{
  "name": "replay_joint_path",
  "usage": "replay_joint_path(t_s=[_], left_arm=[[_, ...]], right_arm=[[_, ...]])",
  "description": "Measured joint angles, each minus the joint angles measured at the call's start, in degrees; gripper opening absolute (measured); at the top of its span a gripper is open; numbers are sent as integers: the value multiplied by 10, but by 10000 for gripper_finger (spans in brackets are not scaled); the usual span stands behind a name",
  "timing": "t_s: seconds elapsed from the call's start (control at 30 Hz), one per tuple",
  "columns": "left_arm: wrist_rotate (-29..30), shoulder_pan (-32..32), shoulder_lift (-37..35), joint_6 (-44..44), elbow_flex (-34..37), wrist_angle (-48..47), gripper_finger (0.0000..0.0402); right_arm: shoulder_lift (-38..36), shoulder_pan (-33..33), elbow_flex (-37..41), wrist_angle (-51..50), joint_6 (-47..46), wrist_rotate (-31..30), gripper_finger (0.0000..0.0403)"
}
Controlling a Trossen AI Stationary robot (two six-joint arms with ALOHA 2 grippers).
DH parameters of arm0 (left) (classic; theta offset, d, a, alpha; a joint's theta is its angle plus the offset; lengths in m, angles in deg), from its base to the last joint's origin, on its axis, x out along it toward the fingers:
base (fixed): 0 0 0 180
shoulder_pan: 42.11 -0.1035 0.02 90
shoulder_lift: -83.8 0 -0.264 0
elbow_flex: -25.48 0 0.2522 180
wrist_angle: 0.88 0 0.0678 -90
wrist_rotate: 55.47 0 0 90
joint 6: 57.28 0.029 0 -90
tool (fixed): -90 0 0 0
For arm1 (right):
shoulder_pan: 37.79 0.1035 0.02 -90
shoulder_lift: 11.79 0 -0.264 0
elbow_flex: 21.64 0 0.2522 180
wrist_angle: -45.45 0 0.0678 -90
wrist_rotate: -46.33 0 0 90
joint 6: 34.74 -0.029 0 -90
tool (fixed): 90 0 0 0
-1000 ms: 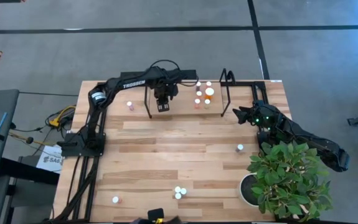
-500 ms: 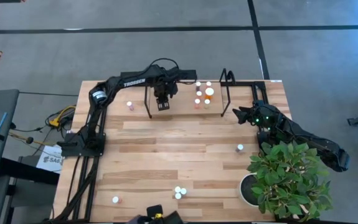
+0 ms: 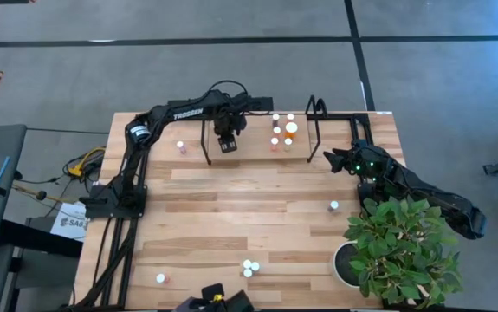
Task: Pick and place medicine bottles onto shelf by color
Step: Put the yellow pill bottle on the shelf, then put the pink pill bottle on the shelf
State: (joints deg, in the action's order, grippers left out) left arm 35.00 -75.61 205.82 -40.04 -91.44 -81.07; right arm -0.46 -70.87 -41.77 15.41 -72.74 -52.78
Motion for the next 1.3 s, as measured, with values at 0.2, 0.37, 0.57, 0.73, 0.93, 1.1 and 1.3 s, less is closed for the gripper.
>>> replay_joint_path(t_s=[0.2, 0.37, 0.57, 0.73, 0.93, 1.1, 1.3], left_arm=[[0, 1, -2, -4, -7, -11, 182], [3, 4, -4, -5, -42, -45, 215], [10, 14, -4, -13, -83, -83, 246], [27, 24, -5, -20, -117, -120, 263], [48, 42, -5, -44, -160, -173, 268], [47, 59, -5, -126, -209, -214, 268], [29, 97, -10, -250, -257, -235, 268]], right_arm=[[0, 0, 0, 0, 0, 0, 305], [0, 0, 0, 0, 0, 0, 305], [0, 0, 0, 0, 0, 0, 305], [0, 0, 0, 0, 0, 0, 305], [0, 0, 0, 0, 0, 0, 305], [0, 0, 0, 0, 0, 0, 305], [0, 0, 0, 0, 0, 0, 305]])
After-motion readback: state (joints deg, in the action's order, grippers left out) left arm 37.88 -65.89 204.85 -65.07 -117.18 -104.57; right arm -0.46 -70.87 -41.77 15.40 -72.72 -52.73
